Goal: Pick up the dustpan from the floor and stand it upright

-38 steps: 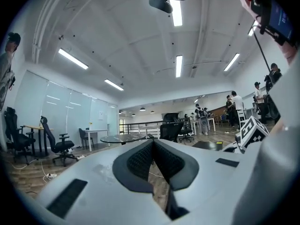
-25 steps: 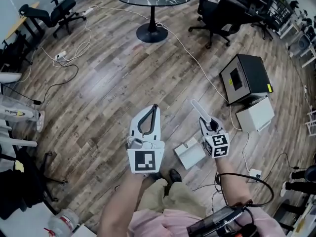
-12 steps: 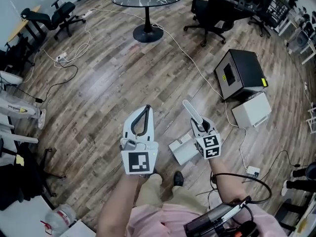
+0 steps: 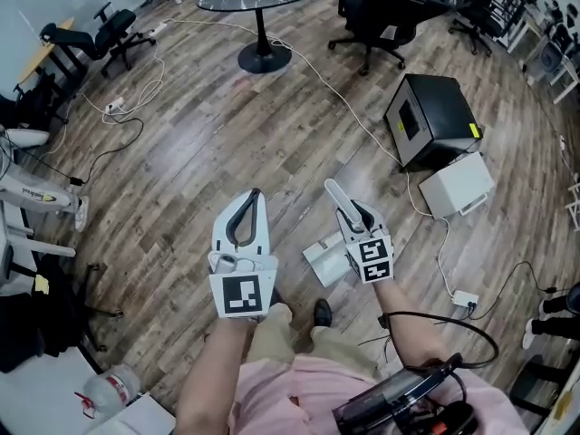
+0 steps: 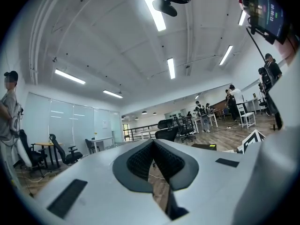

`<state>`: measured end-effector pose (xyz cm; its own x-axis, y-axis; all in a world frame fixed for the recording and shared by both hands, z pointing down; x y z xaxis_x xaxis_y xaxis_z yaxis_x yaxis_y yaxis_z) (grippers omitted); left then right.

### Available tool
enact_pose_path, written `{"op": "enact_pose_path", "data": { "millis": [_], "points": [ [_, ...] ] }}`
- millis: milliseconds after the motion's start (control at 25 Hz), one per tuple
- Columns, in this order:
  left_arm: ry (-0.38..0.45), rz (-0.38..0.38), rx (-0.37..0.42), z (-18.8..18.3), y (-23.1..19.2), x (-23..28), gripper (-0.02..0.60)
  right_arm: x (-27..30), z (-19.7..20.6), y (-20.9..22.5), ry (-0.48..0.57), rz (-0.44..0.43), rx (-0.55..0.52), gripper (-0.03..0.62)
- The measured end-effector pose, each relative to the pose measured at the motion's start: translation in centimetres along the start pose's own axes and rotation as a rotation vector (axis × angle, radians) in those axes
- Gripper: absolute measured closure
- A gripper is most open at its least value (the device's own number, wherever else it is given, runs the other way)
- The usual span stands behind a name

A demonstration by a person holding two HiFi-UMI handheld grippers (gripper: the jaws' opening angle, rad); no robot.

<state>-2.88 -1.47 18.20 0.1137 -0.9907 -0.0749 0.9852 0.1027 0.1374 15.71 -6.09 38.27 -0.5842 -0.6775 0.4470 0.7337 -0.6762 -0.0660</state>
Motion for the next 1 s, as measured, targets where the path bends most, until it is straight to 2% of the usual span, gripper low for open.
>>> {"op": "enact_pose_path", "data": {
  "millis": [320,640,840,1000],
  "points": [
    [0.025,0.014,0.022,-2.2,2.7,-2.5,0.572,-3.5,0.0,-0.4,0.014,-0.007,0.007,0.422],
    [0.065,0.021,0.019,-3.6,4.8,-3.2,0.572,-7.4,-3.1,-1.6,0.107,-0.027,0.034,0.388],
    [0.073,0.007,0.02,-5.5,6.4,-3.7,0.572,-10.3,-6.5,-1.5,0.176,-0.029,0.04,0.39],
    [0.102,-0.029,0.016,-8.5,6.9,-3.5,0.572,-12.8,-11.3,-0.7,0.266,-0.012,0.04,0.407]
  ]
}}
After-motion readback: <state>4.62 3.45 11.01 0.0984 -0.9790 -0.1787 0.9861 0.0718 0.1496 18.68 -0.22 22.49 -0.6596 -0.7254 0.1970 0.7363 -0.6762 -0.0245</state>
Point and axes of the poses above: the fingertips, and each gripper's own axes: x forward along the fingers, y to its right, z out of its underside, the point moved 1 cm from there along -x, backward along the fingers, and after that the axes turned 7 degrees about -z, right-handed, at the moved point
